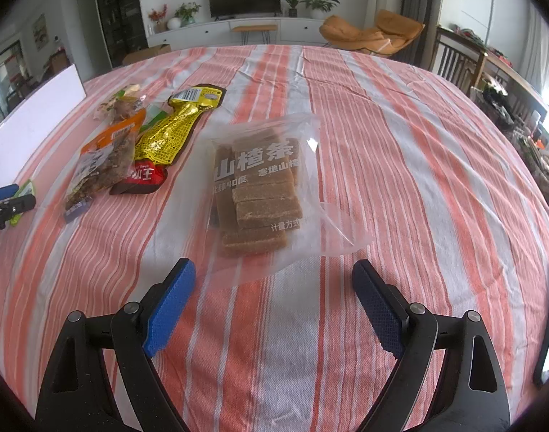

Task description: Organize snacks

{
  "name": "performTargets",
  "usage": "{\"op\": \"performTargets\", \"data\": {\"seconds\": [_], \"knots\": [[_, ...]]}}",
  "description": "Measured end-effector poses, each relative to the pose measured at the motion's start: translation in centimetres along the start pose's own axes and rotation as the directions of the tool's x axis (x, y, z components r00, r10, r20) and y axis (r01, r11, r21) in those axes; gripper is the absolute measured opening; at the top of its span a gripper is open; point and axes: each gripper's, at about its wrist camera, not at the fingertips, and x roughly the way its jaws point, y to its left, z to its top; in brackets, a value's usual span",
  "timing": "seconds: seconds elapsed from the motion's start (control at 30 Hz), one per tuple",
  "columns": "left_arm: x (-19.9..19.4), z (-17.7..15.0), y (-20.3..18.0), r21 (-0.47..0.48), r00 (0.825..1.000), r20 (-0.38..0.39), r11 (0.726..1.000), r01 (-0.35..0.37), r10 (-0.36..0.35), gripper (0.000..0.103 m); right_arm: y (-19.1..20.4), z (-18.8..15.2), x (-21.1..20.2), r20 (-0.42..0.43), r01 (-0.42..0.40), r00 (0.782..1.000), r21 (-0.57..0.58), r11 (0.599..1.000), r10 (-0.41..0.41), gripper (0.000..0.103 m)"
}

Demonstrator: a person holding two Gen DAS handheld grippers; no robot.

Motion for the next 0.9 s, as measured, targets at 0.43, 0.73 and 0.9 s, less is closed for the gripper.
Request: {"op": "performTargets", "data": {"seconds": [0.43, 0.73, 0.9], "knots": [[0.0, 0.01, -0.05, 0.0, 1.0, 0.001, 1.0, -0.001, 0.001, 0.103, 0.09, 0.04, 0.02, 0.001, 0.001, 1.0, 0.001, 1.0, -0.001, 0.091], [-0.02, 0.0, -0.09, -0.001, 1.0, 0.001, 1.0, -0.001, 0.001, 0.103, 0.2, 0.04, 0.06, 0.001, 0.001, 1.0, 0.0, 1.0, -0.001, 0.091], [0.03, 0.13, -0.09, 0.007, 1.0, -0.019, 1.0, 0.004, -0.003, 0.103, 0.26, 0.05, 0.09, 0.001, 0.001, 1.0, 0.0, 1.0, -0.001, 0.091]]}}
